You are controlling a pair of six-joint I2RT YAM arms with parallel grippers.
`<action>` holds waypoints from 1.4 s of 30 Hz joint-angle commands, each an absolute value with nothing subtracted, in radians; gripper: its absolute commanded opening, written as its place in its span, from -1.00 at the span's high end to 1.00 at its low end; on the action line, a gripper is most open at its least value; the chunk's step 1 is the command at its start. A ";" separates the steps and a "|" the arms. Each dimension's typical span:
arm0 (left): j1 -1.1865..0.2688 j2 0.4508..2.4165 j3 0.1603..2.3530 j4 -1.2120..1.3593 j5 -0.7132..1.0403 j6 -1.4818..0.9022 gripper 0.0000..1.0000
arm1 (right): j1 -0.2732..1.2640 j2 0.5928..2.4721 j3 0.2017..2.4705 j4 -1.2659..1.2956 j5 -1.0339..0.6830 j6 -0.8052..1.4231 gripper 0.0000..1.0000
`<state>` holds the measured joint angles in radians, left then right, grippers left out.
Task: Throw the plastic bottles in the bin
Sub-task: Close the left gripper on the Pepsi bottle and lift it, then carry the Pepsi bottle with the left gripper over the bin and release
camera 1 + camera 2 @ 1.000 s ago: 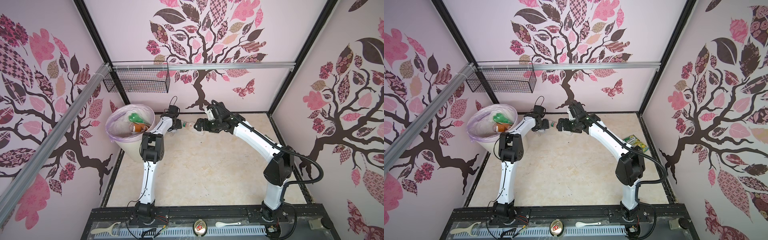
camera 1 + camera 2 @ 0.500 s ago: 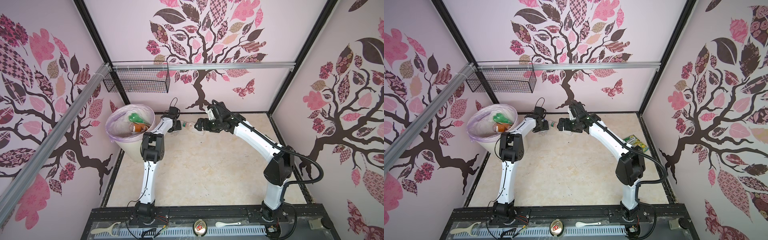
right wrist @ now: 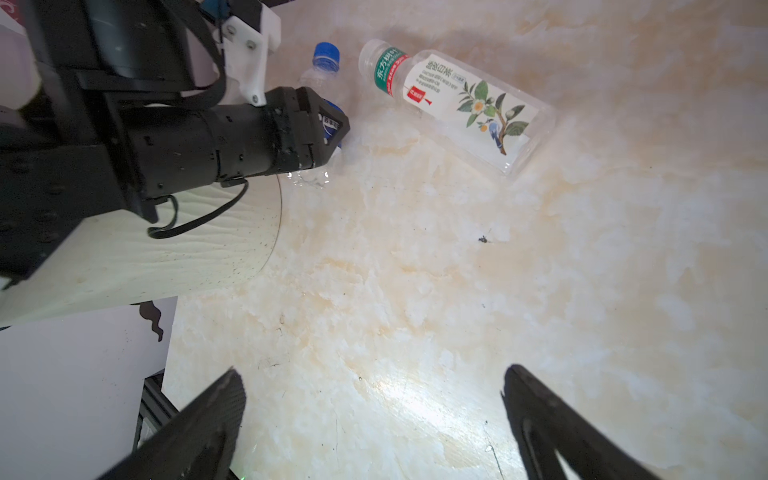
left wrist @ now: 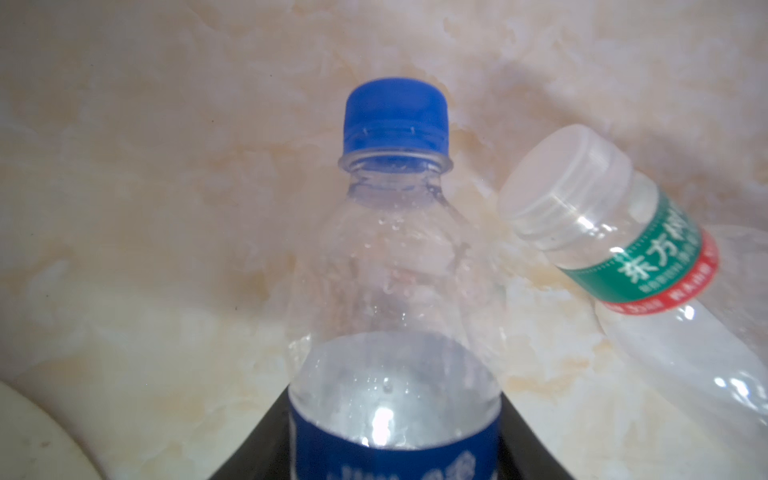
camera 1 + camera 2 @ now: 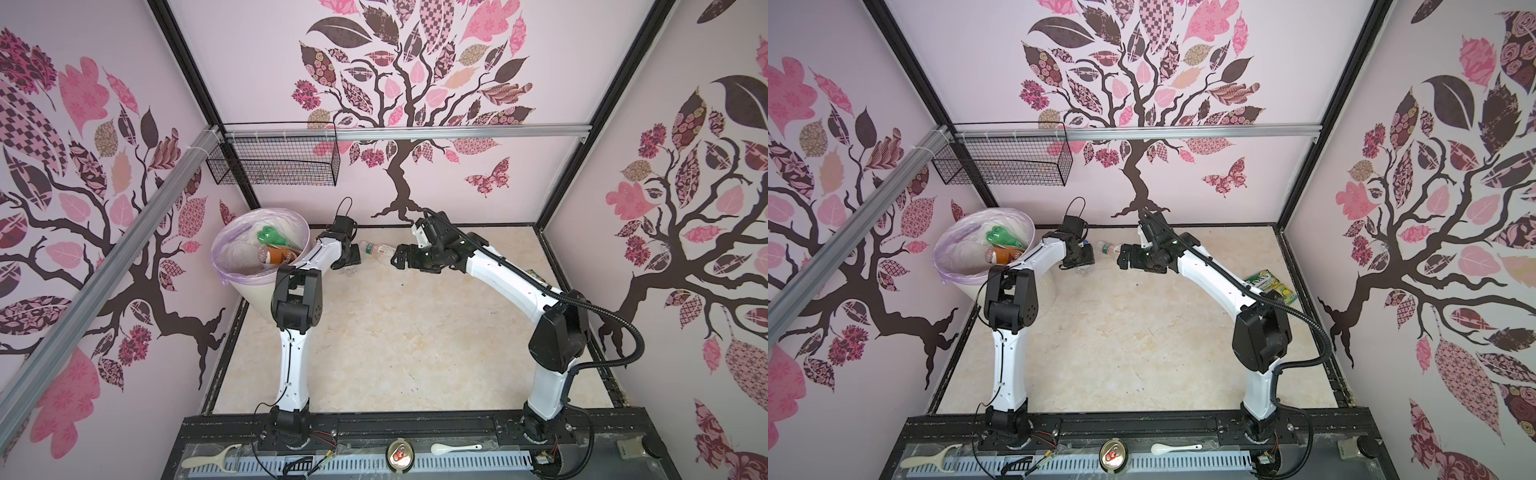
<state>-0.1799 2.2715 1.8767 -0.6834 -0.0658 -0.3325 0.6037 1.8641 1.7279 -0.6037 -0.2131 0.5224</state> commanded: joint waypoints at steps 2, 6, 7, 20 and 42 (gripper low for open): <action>-0.200 2.178 1.806 -0.672 -0.043 -0.337 -0.10 | 0.603 1.743 1.669 -0.578 -0.213 0.542 -0.99; -0.232 2.078 1.721 -0.669 -0.052 -0.335 -0.10 | 0.603 1.689 1.599 -0.548 -0.202 0.547 -0.99; -0.238 2.049 1.700 -0.676 -0.052 -0.340 -0.10 | 0.602 1.677 1.584 -0.542 -0.201 0.550 -0.99; -0.322 1.597 1.444 -0.733 -0.095 -0.425 -0.09 | 0.635 1.556 1.525 -0.493 -0.182 0.597 -0.99; -0.208 1.402 1.949 -0.912 -0.368 -0.371 -0.16 | 0.792 1.733 2.052 -0.650 -0.123 0.513 -0.99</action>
<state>-0.2157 1.3914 1.8462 -0.9340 -0.3035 -0.3767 0.7773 1.6840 1.9816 -0.5720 -0.1402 0.5442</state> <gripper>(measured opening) 0.584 0.996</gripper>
